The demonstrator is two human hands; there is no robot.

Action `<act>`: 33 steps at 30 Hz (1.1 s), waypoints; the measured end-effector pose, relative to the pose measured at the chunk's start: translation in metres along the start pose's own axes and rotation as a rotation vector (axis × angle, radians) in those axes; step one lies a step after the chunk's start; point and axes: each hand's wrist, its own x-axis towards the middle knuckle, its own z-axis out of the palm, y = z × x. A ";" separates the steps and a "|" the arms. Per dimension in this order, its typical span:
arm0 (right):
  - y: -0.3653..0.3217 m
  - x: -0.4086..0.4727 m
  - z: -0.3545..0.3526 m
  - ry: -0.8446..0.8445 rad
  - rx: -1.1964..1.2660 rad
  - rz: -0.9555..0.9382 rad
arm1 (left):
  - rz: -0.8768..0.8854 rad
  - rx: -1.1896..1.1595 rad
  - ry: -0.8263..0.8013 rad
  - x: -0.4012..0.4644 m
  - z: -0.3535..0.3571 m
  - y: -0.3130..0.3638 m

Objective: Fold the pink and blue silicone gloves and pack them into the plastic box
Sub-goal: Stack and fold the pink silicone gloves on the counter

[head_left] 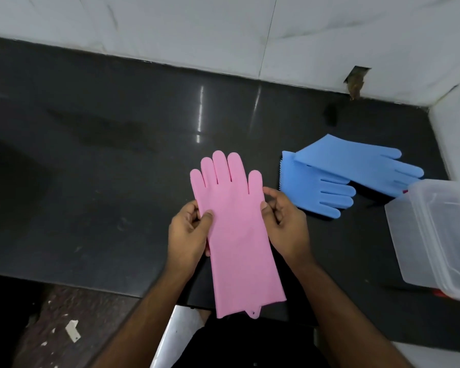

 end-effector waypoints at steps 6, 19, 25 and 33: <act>0.009 0.002 0.003 -0.018 -0.037 0.021 | 0.031 0.000 -0.023 0.000 -0.002 0.000; 0.013 -0.002 0.004 0.041 -0.121 -0.114 | 0.294 0.149 0.101 -0.002 0.000 -0.015; 0.015 -0.054 -0.005 -0.014 -0.034 -0.089 | 0.355 0.202 0.048 -0.031 -0.010 -0.026; 0.020 -0.132 -0.026 -0.080 -0.055 -0.190 | 0.484 0.382 0.049 -0.074 -0.017 -0.037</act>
